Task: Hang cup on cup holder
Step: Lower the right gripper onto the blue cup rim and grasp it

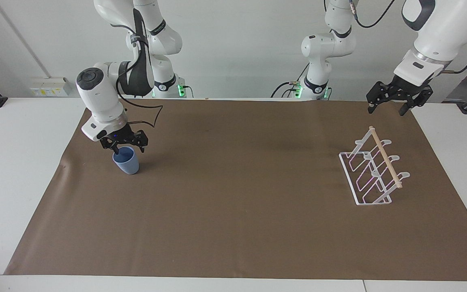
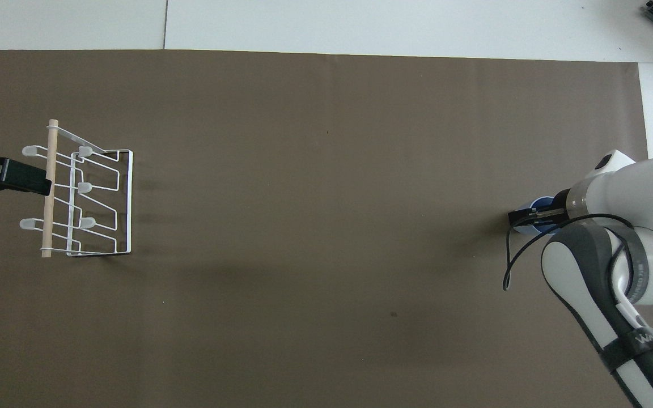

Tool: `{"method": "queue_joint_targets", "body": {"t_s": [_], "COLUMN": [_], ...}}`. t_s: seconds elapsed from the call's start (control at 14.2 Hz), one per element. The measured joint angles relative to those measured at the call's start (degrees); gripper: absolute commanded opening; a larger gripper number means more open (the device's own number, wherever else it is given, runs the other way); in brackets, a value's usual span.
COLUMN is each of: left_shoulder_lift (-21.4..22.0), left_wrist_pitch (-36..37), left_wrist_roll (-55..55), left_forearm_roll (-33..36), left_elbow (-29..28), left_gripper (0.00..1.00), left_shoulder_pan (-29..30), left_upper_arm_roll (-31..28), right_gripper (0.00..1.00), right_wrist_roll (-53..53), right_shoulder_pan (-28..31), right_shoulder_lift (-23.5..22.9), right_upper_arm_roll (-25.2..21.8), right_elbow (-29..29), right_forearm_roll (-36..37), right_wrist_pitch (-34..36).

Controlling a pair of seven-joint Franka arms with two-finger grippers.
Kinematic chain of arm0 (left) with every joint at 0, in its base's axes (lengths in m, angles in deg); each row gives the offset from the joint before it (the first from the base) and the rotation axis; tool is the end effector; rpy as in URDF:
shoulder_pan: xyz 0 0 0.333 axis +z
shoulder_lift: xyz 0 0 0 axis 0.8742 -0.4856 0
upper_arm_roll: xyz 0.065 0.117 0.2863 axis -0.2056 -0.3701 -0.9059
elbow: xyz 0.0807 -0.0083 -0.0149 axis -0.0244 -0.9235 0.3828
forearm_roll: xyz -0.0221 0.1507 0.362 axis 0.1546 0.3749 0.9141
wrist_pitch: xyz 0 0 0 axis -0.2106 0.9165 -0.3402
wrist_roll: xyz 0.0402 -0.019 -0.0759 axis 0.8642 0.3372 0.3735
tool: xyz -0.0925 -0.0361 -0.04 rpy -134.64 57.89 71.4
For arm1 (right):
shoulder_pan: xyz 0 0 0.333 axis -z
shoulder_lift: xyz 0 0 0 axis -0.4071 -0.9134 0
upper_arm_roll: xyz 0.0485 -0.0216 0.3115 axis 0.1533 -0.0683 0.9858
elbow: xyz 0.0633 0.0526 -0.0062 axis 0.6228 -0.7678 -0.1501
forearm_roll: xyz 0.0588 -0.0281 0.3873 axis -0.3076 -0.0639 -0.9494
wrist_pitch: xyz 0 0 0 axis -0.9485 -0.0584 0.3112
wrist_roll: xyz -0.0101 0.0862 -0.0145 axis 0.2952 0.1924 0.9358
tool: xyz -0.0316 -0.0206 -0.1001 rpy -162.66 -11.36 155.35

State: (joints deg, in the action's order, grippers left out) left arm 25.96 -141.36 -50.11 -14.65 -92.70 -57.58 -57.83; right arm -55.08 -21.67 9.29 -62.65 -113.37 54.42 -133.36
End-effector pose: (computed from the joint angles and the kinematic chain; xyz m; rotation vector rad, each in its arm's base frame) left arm 0.5456 -0.0359 0.6329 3.1196 -0.2202 -0.0132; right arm 0.5333 -0.0153 0.3856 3.1266 0.1564 0.0076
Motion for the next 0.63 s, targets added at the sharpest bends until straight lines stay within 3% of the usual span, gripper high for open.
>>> {"method": "queue_joint_targets", "body": {"t_s": [0.56,0.63], "left_shoulder_lift": [0.0,0.0], "left_wrist_pitch": [0.0,0.0], "left_wrist_roll": [0.0,0.0], "left_forearm_roll": [0.0,0.0], "left_elbow": [0.0,0.0], "left_gripper": [1.0,1.0], "left_shoulder_pan": [0.0,0.0], "left_upper_arm_roll": [0.0,0.0], "right_gripper": [1.0,0.94], "right_wrist_roll": [0.0,-0.1], "right_shoulder_pan": [0.0,0.0], "right_shoulder_lift": [0.0,0.0], "right_upper_arm_roll": [0.2,0.2], "right_elbow": [-2.2,-2.4], "right_forearm_roll": [0.0,0.0], "right_wrist_pitch": [-0.5,-0.5]}}
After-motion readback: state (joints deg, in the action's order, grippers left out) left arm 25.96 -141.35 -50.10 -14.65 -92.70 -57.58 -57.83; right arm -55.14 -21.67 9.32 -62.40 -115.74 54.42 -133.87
